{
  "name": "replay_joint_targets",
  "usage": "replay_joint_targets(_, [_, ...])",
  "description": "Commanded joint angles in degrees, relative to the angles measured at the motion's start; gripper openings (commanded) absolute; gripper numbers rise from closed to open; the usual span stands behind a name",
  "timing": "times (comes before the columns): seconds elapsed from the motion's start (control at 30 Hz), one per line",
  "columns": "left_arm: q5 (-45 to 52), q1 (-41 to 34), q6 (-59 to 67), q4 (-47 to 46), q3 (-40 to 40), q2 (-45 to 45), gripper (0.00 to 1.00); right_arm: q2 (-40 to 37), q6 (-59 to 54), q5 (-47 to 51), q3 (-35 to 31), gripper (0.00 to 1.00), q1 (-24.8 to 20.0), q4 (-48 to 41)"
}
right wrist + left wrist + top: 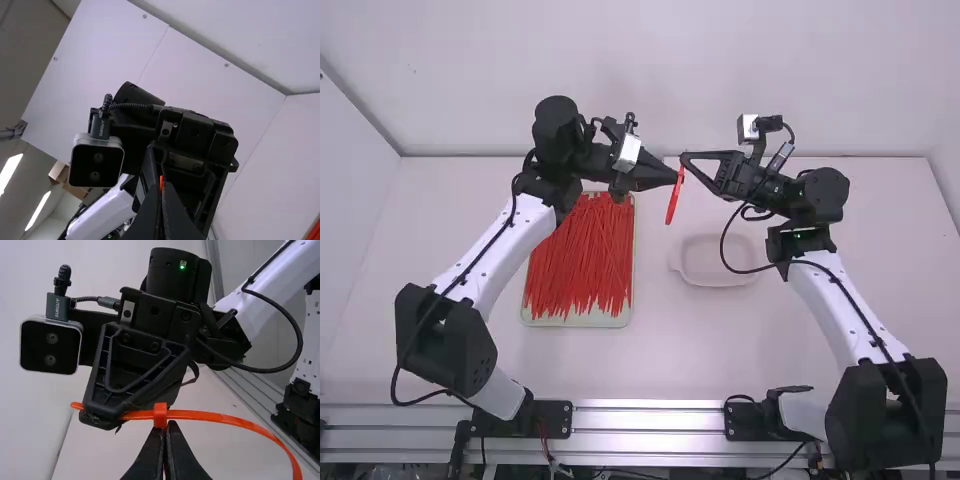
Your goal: Fasten the cable tie
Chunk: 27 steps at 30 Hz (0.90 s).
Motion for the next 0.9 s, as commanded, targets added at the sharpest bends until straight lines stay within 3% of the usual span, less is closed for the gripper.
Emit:
replay_joint_targets(0.0, [0.04, -0.22, 1.73, -0.72, 1.49, -0.52, 0.02, 0.02, -0.09, -1.16, -0.24, 0.0, 0.15, 0.92])
replay_joint_targets(0.33, [0.02, -0.24, 6.84, -8.02, 1.49, -0.52, 0.02, -0.04, 1.62, -1.6, -0.24, 0.0, -0.61, 2.43])
replay_joint_targets(0.6, [-4.35, -0.22, 19.63, -27.04, 1.49, -0.52, 0.02, -0.04, 5.29, -1.79, -0.24, 0.0, -2.29, 8.76])
replay_joint_targets(0.87, [-8.74, -0.22, 31.08, -44.57, 1.49, -0.52, 0.02, -0.09, 6.1, -1.36, -0.24, 0.0, -2.93, 8.74])
